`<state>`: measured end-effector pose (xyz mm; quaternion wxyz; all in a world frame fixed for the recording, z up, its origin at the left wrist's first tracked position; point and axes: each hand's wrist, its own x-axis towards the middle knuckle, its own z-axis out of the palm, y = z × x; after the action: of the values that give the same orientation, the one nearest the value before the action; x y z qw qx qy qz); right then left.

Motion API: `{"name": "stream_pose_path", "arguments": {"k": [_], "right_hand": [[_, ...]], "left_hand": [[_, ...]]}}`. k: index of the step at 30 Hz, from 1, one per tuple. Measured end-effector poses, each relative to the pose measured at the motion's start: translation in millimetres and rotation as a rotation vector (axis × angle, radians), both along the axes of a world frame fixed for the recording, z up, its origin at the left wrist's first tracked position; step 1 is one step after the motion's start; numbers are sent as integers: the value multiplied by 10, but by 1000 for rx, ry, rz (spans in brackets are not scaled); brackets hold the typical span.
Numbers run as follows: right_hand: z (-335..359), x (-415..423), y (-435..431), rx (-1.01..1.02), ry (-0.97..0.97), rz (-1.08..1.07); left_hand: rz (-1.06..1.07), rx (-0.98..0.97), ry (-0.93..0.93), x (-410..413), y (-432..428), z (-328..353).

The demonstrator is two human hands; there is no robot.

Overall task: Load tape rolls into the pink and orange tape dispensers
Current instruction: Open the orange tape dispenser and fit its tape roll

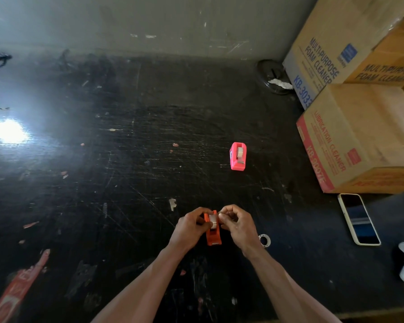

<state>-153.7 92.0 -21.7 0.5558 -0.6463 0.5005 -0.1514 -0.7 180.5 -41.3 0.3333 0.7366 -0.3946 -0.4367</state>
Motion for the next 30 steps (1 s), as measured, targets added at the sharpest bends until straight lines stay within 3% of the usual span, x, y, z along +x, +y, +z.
{"name": "stream_pose_path", "arguments": {"k": [9, 21, 30], "right_hand": [[15, -11, 23, -7, -28, -3], [-44, -100, 144, -83, -48, -18], [-67, -198, 293, -175, 11, 68]], "left_hand": [[-18, -24, -54, -34, 22, 9], [-15, 16, 56, 0, 54, -30], [12, -2, 25, -48, 67, -69]]}}
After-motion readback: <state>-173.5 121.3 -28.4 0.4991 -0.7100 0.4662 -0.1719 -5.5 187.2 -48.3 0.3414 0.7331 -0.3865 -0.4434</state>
